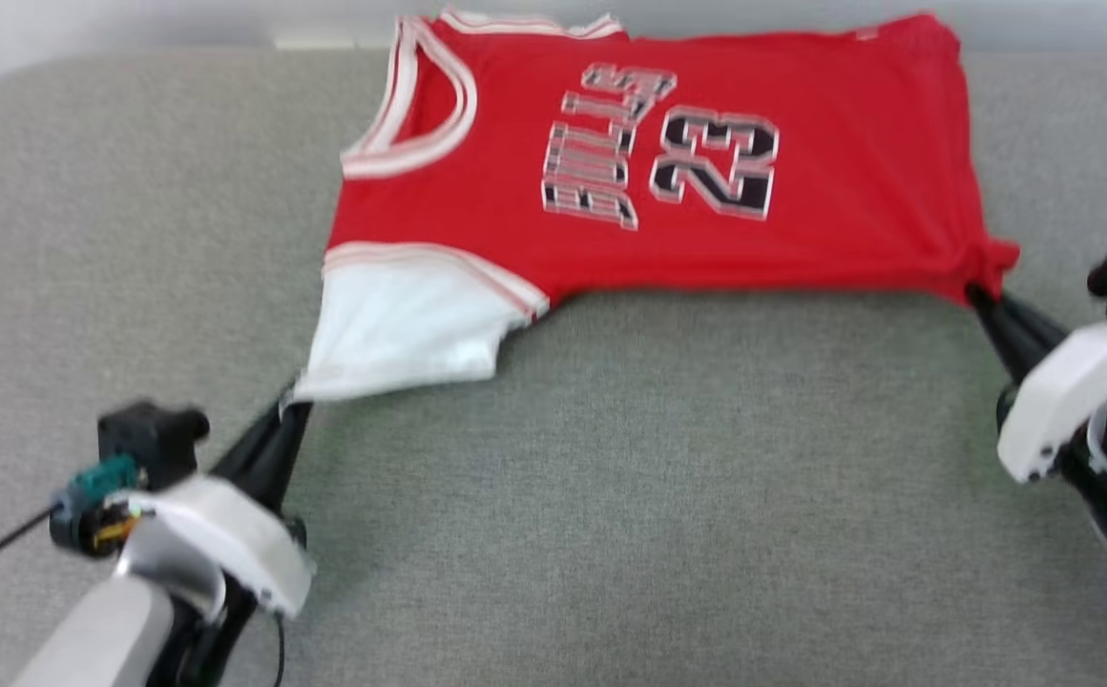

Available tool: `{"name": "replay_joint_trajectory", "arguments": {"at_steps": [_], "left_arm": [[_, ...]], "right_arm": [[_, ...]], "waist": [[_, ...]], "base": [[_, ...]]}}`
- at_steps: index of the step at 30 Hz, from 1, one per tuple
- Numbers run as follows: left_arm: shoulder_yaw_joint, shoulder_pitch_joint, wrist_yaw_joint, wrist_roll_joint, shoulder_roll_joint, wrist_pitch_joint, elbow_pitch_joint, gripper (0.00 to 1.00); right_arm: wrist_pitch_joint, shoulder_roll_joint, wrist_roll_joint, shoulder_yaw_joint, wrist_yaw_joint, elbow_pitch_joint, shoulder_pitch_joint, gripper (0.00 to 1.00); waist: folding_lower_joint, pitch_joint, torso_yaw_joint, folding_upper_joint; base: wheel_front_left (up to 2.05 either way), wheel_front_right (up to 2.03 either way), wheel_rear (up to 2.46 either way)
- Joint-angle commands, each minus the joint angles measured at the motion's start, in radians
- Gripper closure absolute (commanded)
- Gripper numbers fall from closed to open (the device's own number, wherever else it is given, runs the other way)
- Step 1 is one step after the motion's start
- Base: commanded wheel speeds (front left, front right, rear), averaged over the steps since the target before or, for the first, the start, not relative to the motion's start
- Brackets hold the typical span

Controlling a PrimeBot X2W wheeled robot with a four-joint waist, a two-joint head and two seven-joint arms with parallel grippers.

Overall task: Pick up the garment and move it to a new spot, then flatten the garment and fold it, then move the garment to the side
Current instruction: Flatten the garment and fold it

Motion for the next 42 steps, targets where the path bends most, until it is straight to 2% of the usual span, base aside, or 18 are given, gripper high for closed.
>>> {"name": "replay_joint_trajectory", "arguments": {"at_steps": [1, 8, 14, 21, 27, 31, 35, 42], "left_arm": [[-0.007, 0.069, 0.018, -0.009, 0.028, 0.030, -0.054, 1.00], [-0.024, 0.310, 0.104, -0.031, 0.120, 0.133, -0.284, 1.00], [-0.011, 0.460, 0.171, -0.042, 0.176, 0.152, -0.408, 1.00], [-0.006, 0.571, 0.201, -0.067, 0.214, 0.168, -0.498, 1.00], [0.007, 0.527, 0.204, -0.045, 0.183, 0.110, -0.511, 1.00], [0.017, 0.486, 0.202, -0.027, 0.161, 0.075, -0.519, 1.00], [0.046, 0.405, 0.202, -0.008, 0.146, 0.041, -0.523, 1.00], [0.084, 0.221, 0.167, -0.013, 0.134, 0.046, -0.466, 1.00]], "right_arm": [[0.008, -0.013, 0.026, -0.013, -0.001, -0.022, 0.065, 1.00], [0.083, -0.030, 0.094, -0.064, -0.001, -0.142, 0.279, 1.00], [0.135, -0.036, 0.094, -0.144, -0.001, -0.272, 0.439, 1.00], [0.198, -0.006, 0.065, -0.237, -0.001, -0.403, 0.564, 1.00], [0.237, 0.040, 0.035, -0.292, -0.001, -0.459, 0.605, 1.00], [0.249, 0.070, 0.053, -0.319, -0.001, -0.491, 0.594, 1.00], [0.290, 0.089, 0.065, -0.356, -0.001, -0.538, 0.560, 1.00], [0.358, 0.102, 0.036, -0.380, -0.001, -0.574, 0.468, 1.00]], "waist": [[0.0002, -0.077, 0.001, 0.0000], [0.0002, -0.143, -0.022, 0.0000], [0.0002, -0.150, -0.033, 0.0000], [0.0002, -0.148, -0.038, 0.0000], [0.0002, -0.142, -0.042, 0.0000], [0.0002, -0.127, -0.045, 0.0000], [0.0002, -0.084, -0.049, 0.0000], [0.0002, 0.032, -0.061, 0.0000]], "base": [[0.00, 0.00, 0.00], [0.00, 0.00, 0.00], [0.00, 0.00, 0.00], [0.00, 0.00, 0.00], [0.00, 0.00, 0.00], [0.00, 0.00, 0.00], [0.00, 0.00, 0.00], [0.00, 0.00, 0.00]]}}
